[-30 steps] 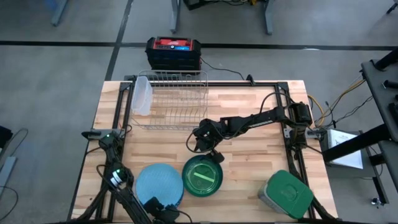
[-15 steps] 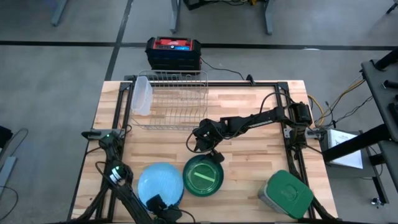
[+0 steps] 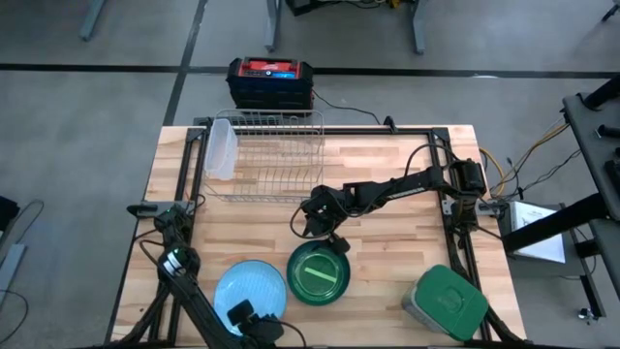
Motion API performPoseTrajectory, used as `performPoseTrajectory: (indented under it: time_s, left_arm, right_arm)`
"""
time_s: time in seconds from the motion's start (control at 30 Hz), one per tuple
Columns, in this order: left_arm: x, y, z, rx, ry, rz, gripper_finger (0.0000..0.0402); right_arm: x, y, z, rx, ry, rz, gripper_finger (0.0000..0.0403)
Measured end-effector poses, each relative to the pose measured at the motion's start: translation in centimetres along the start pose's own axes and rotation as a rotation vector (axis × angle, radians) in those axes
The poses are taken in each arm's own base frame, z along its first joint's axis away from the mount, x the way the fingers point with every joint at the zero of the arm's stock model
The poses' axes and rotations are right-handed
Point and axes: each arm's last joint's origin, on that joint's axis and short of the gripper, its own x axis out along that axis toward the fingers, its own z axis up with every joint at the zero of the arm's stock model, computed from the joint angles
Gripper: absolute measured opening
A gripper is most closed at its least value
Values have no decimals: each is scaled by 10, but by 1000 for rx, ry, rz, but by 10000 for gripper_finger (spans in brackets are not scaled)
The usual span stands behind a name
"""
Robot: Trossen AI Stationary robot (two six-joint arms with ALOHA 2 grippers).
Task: Sort dishes
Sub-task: Put the light blue patterned plate into the dish rack
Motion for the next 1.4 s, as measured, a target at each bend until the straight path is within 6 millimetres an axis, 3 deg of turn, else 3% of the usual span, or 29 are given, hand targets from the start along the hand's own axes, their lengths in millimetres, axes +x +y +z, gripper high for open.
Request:
performPoseTrajectory:
  time_s: [0.1,0.2,0.27,0.37,0.5,0.73,1.27,1.4]
  left_arm:
    - [-11,-7,-2,-23,-19,-112,109]
    - [-15,-14,-8,-41,-6,-188,32]
    - [-15,-14,-12,-60,55,-188,12]
    - [-1,-20,-20,-11,149,-183,7]
    - [24,-23,-27,41,136,-116,2]
    - [45,-2,-36,9,147,136,0]
    - [63,20,-44,33,146,321,0]
    - [58,17,-41,71,156,289,0]
  right_arm:
    - [0,0,0,0,0,0,242]
    - [0,0,0,-1,0,0,246]
    - [0,0,0,0,2,1,247]
    - [0,0,0,0,2,1,244]
    - [0,0,0,1,3,2,239]
    - [0,1,-1,3,8,4,246]
    - [0,0,-1,0,9,4,240]
    - [0,0,-1,1,9,2,246]
